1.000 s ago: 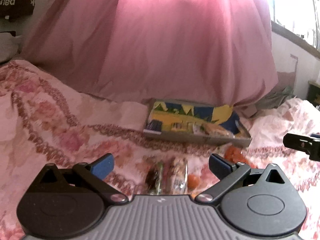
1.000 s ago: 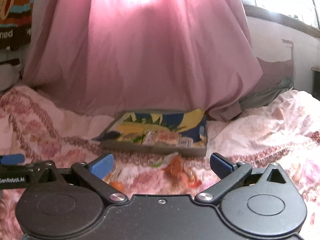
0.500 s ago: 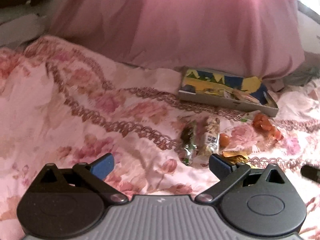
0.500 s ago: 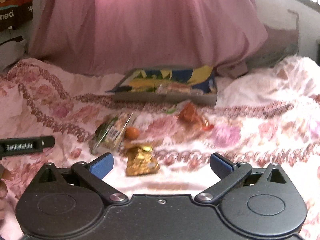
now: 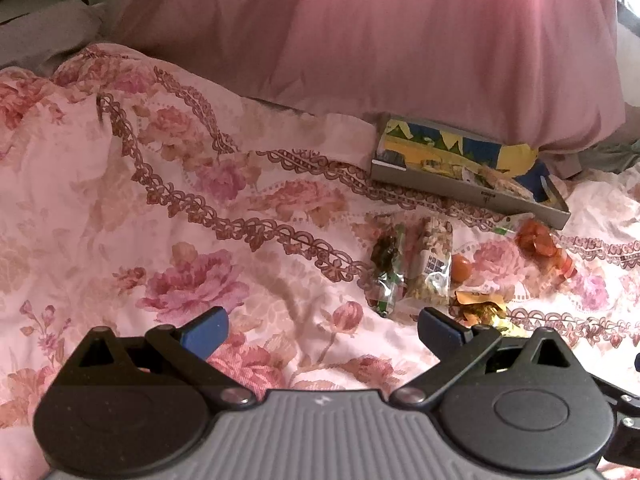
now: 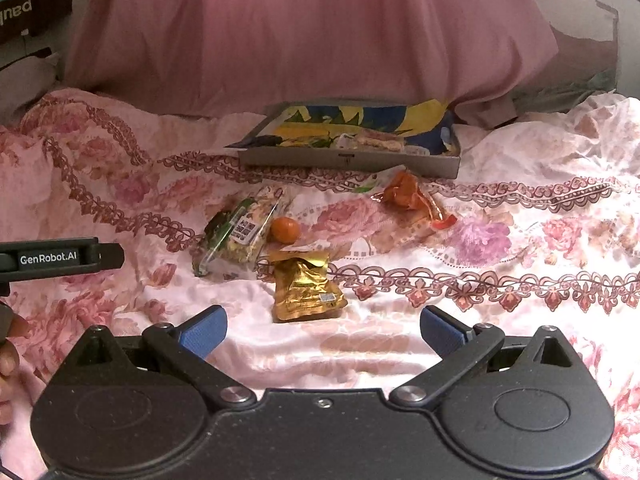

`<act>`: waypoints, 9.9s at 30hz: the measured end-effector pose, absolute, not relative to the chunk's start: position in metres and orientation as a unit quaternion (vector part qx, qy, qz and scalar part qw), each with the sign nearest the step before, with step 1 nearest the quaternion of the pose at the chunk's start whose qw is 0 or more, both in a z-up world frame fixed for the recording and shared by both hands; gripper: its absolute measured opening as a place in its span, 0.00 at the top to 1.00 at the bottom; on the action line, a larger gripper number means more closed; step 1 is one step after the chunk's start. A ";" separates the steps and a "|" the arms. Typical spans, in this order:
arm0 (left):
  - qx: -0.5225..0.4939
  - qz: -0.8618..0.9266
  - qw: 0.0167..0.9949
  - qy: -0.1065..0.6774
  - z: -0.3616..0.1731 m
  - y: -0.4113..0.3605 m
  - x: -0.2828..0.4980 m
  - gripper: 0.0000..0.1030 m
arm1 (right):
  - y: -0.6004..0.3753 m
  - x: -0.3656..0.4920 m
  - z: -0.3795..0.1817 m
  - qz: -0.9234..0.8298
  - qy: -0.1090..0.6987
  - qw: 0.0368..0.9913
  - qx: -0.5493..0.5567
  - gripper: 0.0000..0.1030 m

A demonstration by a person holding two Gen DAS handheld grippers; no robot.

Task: Organize snacks
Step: 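Move both grippers back over the remaining snacks on the bedspread, then lower the left gripper onto the nut bar while the right gripper lowers onto the gold foil pouch, then close both grippers on the nut bar and gold foil pouch, then lift and carry the nut bar and gold pouch toward the cartoon tray, then open both grippers to drop the nut bar and gold pouch into the tray, then move both grippers back over the remaining snacks on the bedspread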

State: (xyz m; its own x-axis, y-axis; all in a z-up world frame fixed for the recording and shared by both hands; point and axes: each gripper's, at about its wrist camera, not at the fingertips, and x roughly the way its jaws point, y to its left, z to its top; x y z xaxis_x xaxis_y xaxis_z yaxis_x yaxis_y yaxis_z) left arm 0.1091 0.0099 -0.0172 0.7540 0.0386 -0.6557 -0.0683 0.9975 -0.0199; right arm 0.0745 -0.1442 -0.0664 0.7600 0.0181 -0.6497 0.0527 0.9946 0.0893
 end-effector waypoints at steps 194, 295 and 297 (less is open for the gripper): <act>-0.030 -0.237 0.901 0.362 -0.055 -0.042 0.244 0.58 | -0.150 0.203 -0.116 -0.007 0.316 0.938 -0.141 0.53; -0.089 -0.064 0.986 0.127 0.027 -0.014 0.256 0.00 | -0.202 0.237 0.007 -0.080 0.109 0.989 0.062 0.01; -0.091 -0.058 0.985 0.136 0.026 -0.007 0.244 0.00 | -0.201 0.224 0.008 -0.082 0.109 0.989 0.061 0.01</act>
State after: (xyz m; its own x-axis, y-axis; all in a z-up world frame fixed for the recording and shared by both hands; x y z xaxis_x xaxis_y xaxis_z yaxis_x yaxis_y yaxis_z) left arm 0.2442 -0.0071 0.0256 0.9563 -0.1396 -0.2569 0.0902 0.9766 -0.1950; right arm 0.2241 -0.2011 0.0079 0.9627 -0.1484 -0.2263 0.1749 0.9793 0.1018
